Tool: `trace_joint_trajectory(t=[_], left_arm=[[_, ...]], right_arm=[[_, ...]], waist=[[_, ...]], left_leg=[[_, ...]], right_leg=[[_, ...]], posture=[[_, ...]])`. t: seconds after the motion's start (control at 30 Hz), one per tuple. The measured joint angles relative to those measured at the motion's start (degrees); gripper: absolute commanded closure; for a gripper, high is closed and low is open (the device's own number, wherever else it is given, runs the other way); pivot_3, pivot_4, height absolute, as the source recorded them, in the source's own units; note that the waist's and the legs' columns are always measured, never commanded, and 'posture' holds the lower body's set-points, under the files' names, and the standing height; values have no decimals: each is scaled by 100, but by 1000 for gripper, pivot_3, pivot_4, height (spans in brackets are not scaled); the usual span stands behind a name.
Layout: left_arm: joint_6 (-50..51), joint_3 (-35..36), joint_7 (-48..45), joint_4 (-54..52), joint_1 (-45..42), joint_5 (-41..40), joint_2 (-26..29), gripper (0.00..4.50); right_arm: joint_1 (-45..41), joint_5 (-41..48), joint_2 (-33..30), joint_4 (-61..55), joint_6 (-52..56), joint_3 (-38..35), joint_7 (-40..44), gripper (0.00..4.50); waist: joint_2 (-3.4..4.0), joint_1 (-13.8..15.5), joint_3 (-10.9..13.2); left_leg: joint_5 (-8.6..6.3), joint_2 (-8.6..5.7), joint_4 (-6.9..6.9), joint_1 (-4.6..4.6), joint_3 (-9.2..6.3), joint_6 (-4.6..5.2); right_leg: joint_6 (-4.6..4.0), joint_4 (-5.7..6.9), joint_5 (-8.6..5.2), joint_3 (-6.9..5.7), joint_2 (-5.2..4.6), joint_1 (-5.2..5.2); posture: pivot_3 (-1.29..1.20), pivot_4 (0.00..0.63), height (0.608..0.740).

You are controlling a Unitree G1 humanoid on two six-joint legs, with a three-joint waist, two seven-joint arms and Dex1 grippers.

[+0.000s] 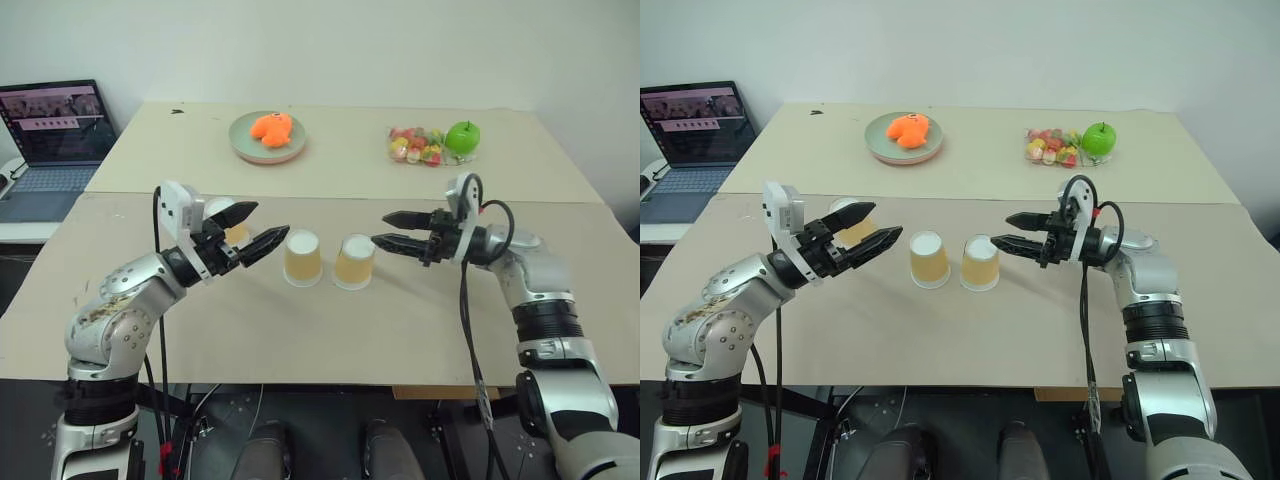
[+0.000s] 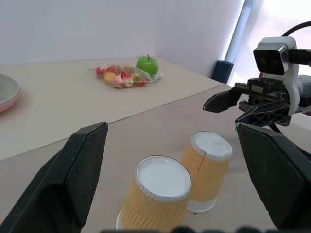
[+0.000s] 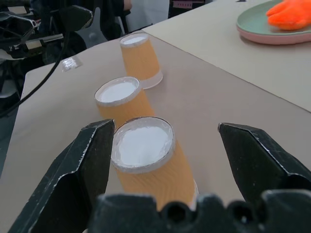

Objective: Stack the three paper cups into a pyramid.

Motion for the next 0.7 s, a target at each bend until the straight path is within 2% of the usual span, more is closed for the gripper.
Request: trace_joint_trajectory(t=[0.33, 0.57, 0.7], left_arm=[[4, -11, -54, 320, -155, -56, -55, 0], [7, -8, -57, 309, -155, -64, -49, 0], [14, -24, -56, 246, -155, -63, -49, 0]], right_arm=[[961, -79, -465, -822, 88, -279, -569, 511], [1425, -308, -299, -1400, -197, -240, -1151, 511], [1556, -350, -68, -1709, -210, 59, -1253, 511]], waist=[[-3, 8, 2], [-3, -7, 2], [-4, 1, 2]], left_leg=[[-1, -1, 2, -1, 2, 2], [-1, 0, 0, 2, 2, 1], [-1, 0, 1, 0, 2, 1]], right_leg=[[0, -1, 0, 4, 0, 1], [0, 1, 0, 5, 1, -1], [0, 0, 0, 5, 1, 0]], posture=[[0, 150, 676], [0, 150, 676], [0, 150, 676]])
